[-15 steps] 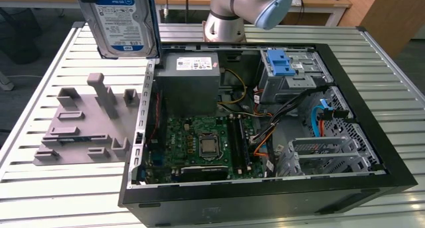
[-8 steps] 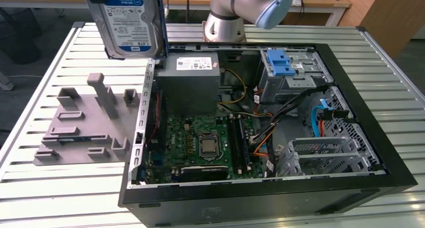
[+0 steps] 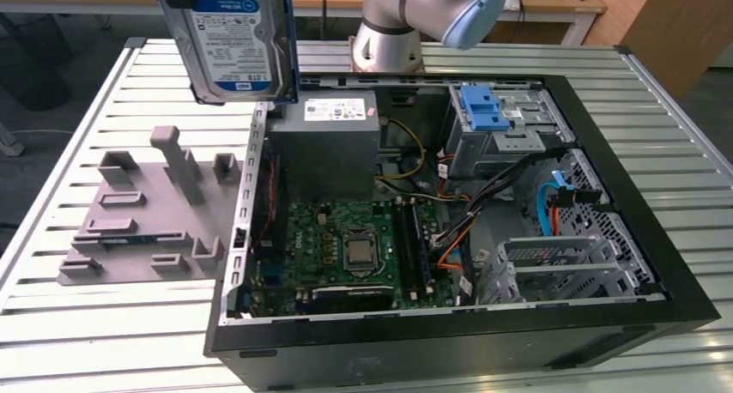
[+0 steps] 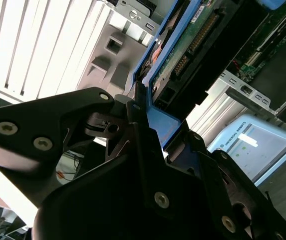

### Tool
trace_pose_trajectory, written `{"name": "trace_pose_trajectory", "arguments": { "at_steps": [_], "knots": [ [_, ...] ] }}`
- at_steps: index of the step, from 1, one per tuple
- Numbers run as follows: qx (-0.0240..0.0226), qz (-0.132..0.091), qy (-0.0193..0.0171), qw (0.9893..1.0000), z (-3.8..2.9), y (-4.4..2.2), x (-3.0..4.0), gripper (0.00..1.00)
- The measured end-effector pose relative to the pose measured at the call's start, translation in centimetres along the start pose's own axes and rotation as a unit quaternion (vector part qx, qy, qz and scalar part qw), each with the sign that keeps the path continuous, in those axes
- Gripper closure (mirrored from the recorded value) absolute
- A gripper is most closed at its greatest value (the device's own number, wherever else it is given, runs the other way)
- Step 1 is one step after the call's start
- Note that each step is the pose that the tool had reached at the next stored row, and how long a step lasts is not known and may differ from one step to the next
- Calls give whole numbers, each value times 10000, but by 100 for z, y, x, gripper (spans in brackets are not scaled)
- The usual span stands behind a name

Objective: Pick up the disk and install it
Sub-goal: 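Pick up the disk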

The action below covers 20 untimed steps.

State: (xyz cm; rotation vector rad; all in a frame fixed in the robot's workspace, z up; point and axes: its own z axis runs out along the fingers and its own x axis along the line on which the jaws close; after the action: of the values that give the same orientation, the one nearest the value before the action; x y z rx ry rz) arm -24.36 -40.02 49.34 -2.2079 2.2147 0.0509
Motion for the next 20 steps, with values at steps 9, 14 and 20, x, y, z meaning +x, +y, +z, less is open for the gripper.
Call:
{"name": "trace_pose_trajectory", "arguments": {
  "at_steps": [9, 14, 20],
  "knots": [
    [0, 0, 0, 10000, 0, -4, 0, 64],
    [0, 0, -1, 10000, -1, -54, 38, 64],
    [0, 0, 0, 10000, -4, -179, 76, 64]
  ]
}}
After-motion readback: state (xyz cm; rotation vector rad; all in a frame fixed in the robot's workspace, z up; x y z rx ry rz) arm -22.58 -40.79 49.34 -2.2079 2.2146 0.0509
